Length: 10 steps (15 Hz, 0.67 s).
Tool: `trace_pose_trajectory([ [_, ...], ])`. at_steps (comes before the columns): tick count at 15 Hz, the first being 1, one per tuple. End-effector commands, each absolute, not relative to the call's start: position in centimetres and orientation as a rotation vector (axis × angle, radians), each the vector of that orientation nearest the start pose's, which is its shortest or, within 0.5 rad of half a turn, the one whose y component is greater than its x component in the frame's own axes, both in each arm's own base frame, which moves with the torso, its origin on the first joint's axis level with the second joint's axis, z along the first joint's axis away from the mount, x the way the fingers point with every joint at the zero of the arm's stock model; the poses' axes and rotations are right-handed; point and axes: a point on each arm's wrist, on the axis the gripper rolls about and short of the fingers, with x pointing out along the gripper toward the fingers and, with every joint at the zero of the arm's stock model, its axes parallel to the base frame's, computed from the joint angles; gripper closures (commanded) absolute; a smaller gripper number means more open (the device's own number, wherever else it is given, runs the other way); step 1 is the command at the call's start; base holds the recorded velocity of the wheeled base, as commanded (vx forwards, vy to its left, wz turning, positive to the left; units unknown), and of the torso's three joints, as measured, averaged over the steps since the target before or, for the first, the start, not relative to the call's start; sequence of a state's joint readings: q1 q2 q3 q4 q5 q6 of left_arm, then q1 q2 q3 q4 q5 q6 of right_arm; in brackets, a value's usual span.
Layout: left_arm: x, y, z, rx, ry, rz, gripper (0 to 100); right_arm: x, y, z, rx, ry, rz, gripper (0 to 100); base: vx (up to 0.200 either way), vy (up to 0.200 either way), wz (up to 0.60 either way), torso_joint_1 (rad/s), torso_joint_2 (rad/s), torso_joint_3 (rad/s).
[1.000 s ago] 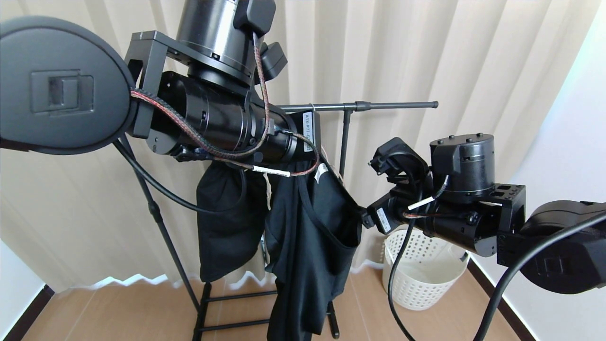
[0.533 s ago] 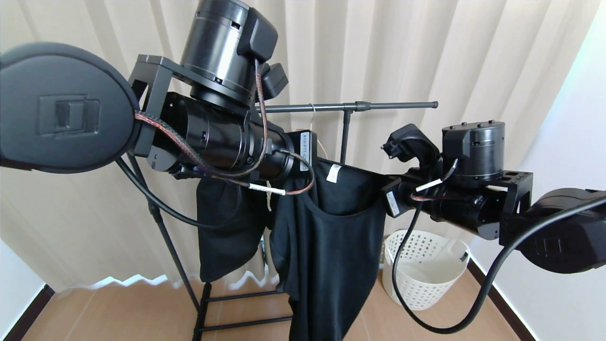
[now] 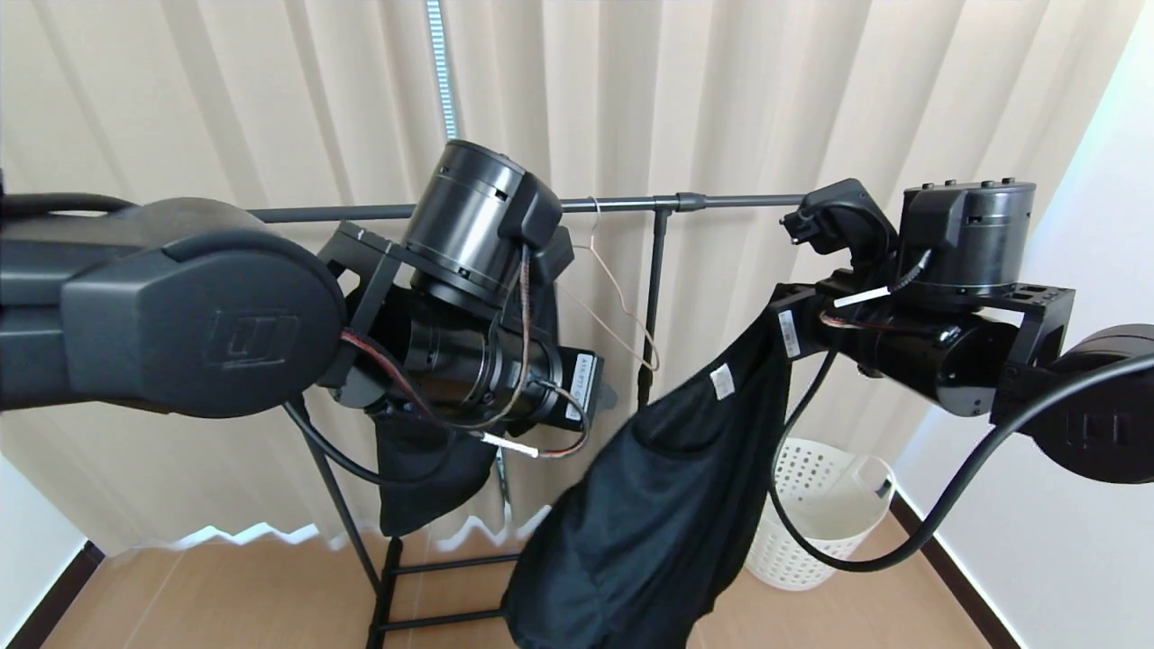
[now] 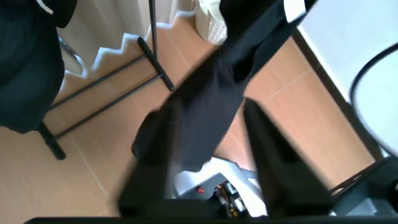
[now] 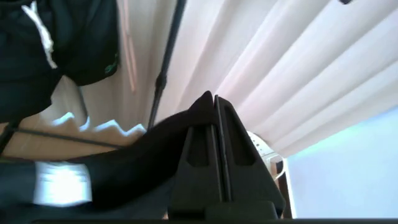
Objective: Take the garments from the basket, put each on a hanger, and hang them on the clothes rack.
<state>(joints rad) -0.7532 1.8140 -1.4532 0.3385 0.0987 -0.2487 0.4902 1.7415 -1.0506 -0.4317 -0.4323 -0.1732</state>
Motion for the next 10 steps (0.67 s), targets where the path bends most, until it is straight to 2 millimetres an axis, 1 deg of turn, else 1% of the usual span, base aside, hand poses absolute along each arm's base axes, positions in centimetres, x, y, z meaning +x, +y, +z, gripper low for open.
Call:
trace_pose_trajectory([
  [1, 24.9, -23.1, 22.2, 0.105, 0.75, -0.543, 0, 29.8, 14.6, 22.2, -0.28, 0.208, 0.049, 100, 0.0, 0.0, 0.0, 0.0, 0.0, 0.0],
  [3, 25.1, -23.3, 21.5, 0.096, 0.72, -0.551, 0, 29.8, 14.2, 22.3, -0.28, 0.204, 0.032, 100, 0.0, 0.0, 0.0, 0.0, 0.0, 0.0],
  [5, 25.4, -23.6, 21.4, 0.083, 0.68, -0.554, 0, 29.6, 14.1, 22.5, -0.278, 0.2, 0.03, 100, 0.0, 0.0, 0.0, 0.0, 0.0, 0.0],
  [7, 25.6, -23.7, 21.2, 0.093, 0.68, -0.555, 0, 29.6, 14.1, 22.5, -0.277, 0.198, 0.03, 100, 0.0, 0.0, 0.0, 0.0, 0.0, 0.0],
  [10, 25.8, -23.9, 20.9, 0.106, 0.68, -0.53, 0, 29.6, 14.1, 22.4, -0.279, 0.203, 0.03, 100, 0.0, -0.2, 0.0, -0.001, 0.01, 0.004],
])
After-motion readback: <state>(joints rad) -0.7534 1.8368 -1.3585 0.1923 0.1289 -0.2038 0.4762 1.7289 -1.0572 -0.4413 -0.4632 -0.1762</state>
